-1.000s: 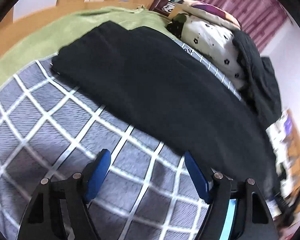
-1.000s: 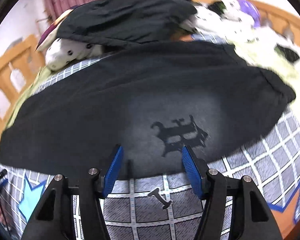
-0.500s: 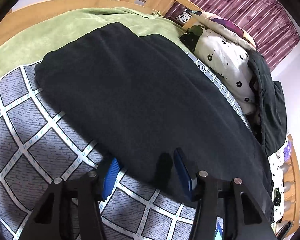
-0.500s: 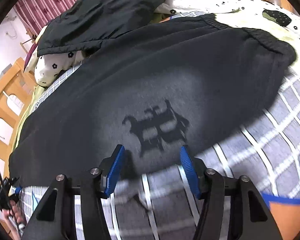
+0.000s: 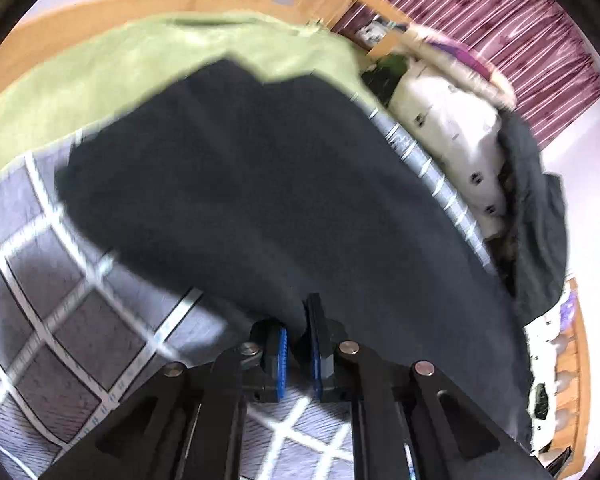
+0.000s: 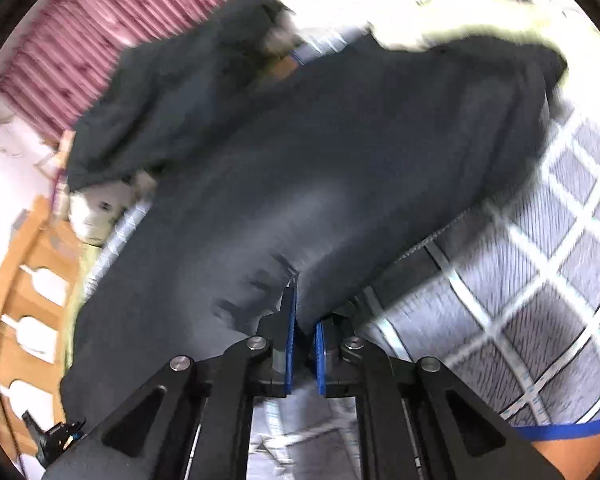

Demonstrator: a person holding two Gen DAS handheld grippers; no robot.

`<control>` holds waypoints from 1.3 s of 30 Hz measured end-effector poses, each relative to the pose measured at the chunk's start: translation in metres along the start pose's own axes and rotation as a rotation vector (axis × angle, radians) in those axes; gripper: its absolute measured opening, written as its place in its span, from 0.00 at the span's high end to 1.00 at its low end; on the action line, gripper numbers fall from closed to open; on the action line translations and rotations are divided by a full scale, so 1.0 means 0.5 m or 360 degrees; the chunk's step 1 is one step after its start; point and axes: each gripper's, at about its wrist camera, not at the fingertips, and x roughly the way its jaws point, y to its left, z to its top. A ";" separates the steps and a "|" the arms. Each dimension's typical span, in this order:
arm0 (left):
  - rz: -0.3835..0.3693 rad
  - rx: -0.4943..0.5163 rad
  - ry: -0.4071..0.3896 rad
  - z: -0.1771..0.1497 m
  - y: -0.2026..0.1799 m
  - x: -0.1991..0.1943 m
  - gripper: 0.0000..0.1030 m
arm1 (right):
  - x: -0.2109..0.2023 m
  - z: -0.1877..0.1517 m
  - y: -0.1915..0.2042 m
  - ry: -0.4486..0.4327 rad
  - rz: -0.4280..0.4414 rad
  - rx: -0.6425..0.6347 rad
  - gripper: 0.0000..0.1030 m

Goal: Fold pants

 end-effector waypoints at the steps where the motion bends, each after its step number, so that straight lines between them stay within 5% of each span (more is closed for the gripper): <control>1: -0.0011 0.0043 -0.0034 0.009 -0.018 -0.013 0.91 | -0.016 0.012 0.020 -0.0037 0.0007 -0.0053 0.92; 9: -0.0096 0.0293 -0.0312 0.139 -0.186 -0.042 0.91 | -0.025 0.178 0.151 -0.0182 0.0132 -0.0308 0.92; 19: 0.0063 0.0494 -0.0433 0.248 -0.323 0.164 0.91 | 0.194 0.343 0.234 -0.0165 0.0075 -0.0427 0.92; 25: 0.0181 0.0504 -0.0386 0.254 -0.317 0.283 0.91 | 0.345 0.345 0.211 -0.0076 -0.0067 -0.0372 0.85; 28: 0.0195 0.0487 -0.0293 0.256 -0.315 0.301 0.67 | 0.359 0.334 0.199 -0.0034 -0.0115 -0.0379 0.72; 32: 0.0087 0.0387 -0.0241 0.225 -0.292 0.252 0.38 | 0.293 0.307 0.189 -0.0039 -0.0116 -0.0457 0.62; 39: -0.0041 0.0298 -0.0004 0.085 -0.223 0.143 0.37 | 0.115 0.212 0.103 -0.0015 -0.0141 -0.0509 0.44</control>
